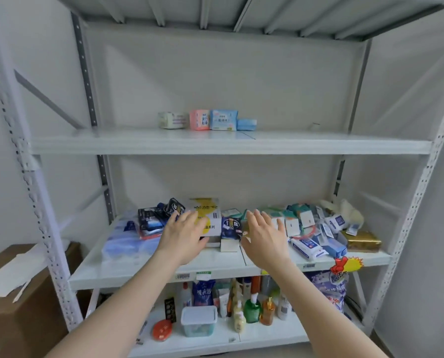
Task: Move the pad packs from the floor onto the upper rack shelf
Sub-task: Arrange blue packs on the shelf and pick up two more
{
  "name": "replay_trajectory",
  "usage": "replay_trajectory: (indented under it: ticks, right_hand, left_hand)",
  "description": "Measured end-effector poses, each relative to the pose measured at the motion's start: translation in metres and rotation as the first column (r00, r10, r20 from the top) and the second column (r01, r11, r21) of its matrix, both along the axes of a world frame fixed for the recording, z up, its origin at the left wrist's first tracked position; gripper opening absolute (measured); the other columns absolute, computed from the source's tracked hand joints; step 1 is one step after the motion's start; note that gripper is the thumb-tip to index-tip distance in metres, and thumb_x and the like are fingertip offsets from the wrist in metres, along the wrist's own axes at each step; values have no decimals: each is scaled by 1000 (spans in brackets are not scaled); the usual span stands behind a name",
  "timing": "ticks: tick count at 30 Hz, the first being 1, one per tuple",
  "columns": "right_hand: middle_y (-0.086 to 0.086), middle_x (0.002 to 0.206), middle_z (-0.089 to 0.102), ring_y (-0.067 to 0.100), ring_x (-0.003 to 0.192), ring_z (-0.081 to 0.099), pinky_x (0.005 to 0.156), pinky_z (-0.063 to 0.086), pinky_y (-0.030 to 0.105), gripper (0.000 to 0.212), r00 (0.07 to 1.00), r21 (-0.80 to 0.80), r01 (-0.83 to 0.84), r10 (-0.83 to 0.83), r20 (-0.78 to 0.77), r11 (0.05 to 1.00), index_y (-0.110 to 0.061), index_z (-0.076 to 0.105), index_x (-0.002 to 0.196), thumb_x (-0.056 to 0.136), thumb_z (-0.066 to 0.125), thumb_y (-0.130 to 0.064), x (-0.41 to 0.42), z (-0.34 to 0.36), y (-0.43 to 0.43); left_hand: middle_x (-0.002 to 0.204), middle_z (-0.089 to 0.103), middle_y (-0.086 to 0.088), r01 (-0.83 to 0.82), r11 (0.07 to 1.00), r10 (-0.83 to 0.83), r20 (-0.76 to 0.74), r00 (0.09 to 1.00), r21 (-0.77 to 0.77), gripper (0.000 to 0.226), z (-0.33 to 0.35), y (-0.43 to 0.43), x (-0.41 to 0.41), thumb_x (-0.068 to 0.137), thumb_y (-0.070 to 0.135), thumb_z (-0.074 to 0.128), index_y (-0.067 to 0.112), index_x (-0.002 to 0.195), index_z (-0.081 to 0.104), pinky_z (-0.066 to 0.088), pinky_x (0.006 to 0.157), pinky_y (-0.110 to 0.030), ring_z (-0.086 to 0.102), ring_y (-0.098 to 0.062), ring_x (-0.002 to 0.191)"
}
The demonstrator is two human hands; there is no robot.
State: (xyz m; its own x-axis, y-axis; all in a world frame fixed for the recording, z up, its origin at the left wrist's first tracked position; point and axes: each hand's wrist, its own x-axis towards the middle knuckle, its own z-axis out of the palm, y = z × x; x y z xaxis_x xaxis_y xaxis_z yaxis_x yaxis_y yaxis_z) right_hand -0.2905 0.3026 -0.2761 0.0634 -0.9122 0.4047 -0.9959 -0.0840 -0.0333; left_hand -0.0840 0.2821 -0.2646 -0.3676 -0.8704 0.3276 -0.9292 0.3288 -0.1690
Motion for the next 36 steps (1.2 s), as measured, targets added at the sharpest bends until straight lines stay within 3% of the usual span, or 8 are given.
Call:
replay_trajectory:
  ticks: [15, 21, 29, 32, 36]
  right_hand:
    - [2, 155, 30, 21, 145, 22, 116, 16, 47, 62, 996, -258, -83, 89, 10, 963, -17, 22, 150, 96, 43, -42, -69, 132, -90]
    - [3, 151, 37, 22, 141, 29, 114, 20, 46, 60, 991, -301, -75, 104, 80, 951, -16, 27, 147, 96, 44, -42, -83, 166, -157]
    - [3, 139, 50, 27, 127, 43, 100, 33, 41, 59, 944, -274, -13, 102, 312, 962, -20, 31, 145, 94, 47, -44, -111, 187, -260]
    - [4, 136, 53, 27, 125, 44, 97, 36, 40, 59, 933, -230, -11, 92, 347, 973, -21, 31, 146, 94, 47, -44, -122, 194, -300]
    - [4, 139, 51, 29, 126, 46, 97, 41, 42, 60, 916, -194, -19, 95, 389, 981, -21, 31, 146, 94, 47, -46, -133, 208, -355]
  left_hand:
    - [152, 38, -5, -39, 952, 22, -61, 998, -302, 57, 135, -86, -61, 97, 51, 40, 21, 145, 36, 18, 119, -46, 32, -23, 141]
    - [145, 45, -1, -25, 934, 1, -67, 998, -357, 58, 176, -150, -64, 94, 50, 47, 24, 144, 38, 29, 113, -43, 40, -23, 134]
    - [147, 45, 7, 57, 957, -107, -163, 981, -283, 65, 220, -267, -61, 87, 51, 59, 28, 144, 39, 36, 104, -33, 41, -20, 133]
    - [143, 48, 3, 47, 968, -95, -187, 978, -245, 65, 230, -309, -67, 87, 48, 61, 26, 145, 39, 38, 99, -34, 45, -23, 129]
    - [143, 48, 3, 43, 981, -87, -226, 970, -191, 68, 238, -367, -77, 85, 52, 62, 29, 145, 37, 38, 104, -39, 45, -22, 130]
